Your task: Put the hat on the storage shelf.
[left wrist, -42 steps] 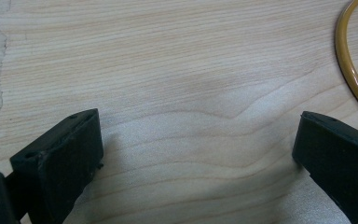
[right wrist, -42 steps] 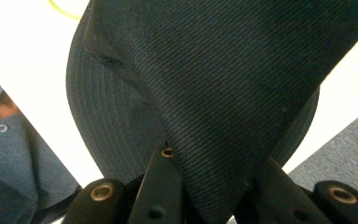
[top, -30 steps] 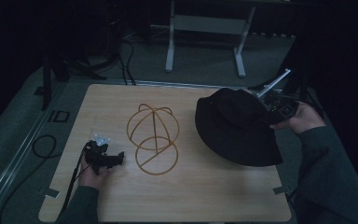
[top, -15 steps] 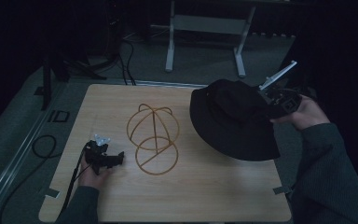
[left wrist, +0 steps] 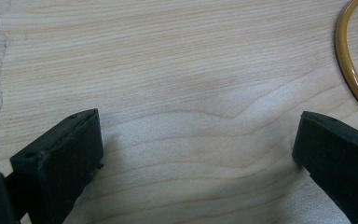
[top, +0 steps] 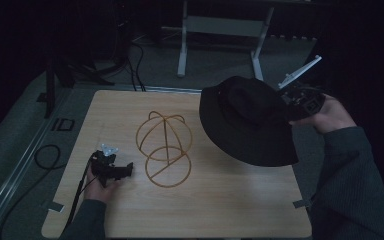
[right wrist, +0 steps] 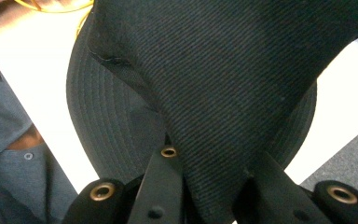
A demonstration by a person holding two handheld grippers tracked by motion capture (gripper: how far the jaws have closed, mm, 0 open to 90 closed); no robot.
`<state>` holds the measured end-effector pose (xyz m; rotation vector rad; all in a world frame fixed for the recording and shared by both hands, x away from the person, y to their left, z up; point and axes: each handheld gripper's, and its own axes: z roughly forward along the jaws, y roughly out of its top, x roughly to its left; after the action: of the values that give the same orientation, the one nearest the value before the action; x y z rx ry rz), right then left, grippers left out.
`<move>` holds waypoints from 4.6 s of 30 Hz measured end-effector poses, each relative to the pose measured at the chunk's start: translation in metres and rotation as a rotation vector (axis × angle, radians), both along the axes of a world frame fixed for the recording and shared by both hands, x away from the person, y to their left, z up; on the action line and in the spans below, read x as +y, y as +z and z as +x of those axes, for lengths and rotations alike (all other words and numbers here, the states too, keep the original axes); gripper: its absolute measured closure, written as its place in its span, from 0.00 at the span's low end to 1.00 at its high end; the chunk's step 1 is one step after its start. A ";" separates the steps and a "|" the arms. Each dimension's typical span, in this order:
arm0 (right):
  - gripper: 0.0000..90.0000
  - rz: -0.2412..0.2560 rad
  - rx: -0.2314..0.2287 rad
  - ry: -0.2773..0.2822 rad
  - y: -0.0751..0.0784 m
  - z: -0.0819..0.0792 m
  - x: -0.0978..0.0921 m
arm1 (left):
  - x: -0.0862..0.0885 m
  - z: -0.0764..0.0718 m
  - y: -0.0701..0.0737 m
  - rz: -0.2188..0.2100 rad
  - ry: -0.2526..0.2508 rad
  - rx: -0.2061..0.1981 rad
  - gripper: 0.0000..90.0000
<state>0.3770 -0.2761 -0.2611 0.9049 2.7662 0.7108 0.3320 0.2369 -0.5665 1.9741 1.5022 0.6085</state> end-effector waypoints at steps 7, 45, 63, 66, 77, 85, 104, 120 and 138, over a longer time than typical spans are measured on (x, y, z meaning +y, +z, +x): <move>0.96 0.012 -0.016 0.014 0.007 -0.001 0.004 | 0.000 0.000 0.000 0.000 0.001 -0.001 0.02; 0.95 0.077 -0.069 0.120 0.026 -0.002 0.044 | 0.000 0.000 0.000 0.000 0.000 -0.001 0.02; 0.95 0.129 -0.063 0.183 0.030 0.003 0.068 | 0.000 0.000 0.000 0.000 0.001 -0.002 0.02; 0.95 0.133 -0.063 0.192 0.031 0.003 0.071 | 0.000 0.000 0.000 0.001 0.000 -0.001 0.02; 0.95 0.157 -0.063 0.231 0.034 0.001 0.082 | 0.000 0.000 0.000 0.002 -0.001 -0.001 0.02; 0.95 0.167 -0.055 0.262 0.033 0.000 0.092 | 0.000 0.000 0.000 0.001 0.001 -0.002 0.02; 0.95 0.161 -0.017 0.349 0.020 0.002 0.134 | 0.000 0.000 0.000 0.000 0.000 -0.001 0.02; 0.94 0.137 0.017 0.398 0.003 0.003 0.164 | 0.000 0.000 0.000 -0.001 0.001 -0.001 0.02; 0.90 0.070 0.030 0.384 -0.013 0.011 0.183 | 0.000 0.000 0.000 0.005 -0.003 0.001 0.02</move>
<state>0.3877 -0.0931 -0.2739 0.3950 2.9921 0.8575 0.3320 0.2372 -0.5664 1.9800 1.4999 0.6101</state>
